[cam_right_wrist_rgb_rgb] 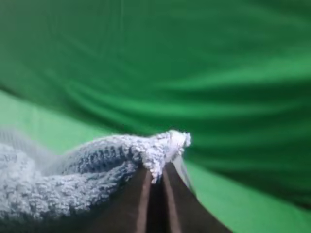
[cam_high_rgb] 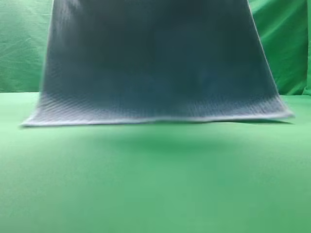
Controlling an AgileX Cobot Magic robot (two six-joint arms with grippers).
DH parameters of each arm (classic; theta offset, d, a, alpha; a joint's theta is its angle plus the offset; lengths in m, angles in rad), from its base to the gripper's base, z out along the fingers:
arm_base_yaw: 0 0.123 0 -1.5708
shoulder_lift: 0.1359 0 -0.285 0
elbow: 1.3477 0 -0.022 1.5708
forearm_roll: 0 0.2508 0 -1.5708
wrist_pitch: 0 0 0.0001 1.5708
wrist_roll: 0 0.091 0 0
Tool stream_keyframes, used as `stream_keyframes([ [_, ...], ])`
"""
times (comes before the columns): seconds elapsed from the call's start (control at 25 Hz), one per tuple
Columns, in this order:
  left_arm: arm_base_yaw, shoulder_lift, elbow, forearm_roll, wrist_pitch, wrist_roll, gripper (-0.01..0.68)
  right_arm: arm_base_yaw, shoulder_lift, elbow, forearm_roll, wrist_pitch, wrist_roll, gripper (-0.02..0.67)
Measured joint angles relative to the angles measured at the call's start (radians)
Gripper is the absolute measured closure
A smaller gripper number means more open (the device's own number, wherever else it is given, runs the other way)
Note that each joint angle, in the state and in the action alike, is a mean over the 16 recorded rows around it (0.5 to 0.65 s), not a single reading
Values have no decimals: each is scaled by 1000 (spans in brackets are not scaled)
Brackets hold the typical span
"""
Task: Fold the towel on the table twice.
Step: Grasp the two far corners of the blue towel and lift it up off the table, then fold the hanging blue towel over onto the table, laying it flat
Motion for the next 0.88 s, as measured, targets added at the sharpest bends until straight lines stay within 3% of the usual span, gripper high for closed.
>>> stream_keyframes([
  [0.2, 0, -4, -150, -8, -10, -1, 673, -1, -1, -146, -5, -16, -2, 649],
  [0.4, 0, -8, -188, -11, 26, -1, 673, -1, 5, -207, -7, 47, -1, 649],
  [0.88, 0, -93, 26, -10, 128, -5, 673, -1, -49, -53, -7, 272, 25, 649],
])
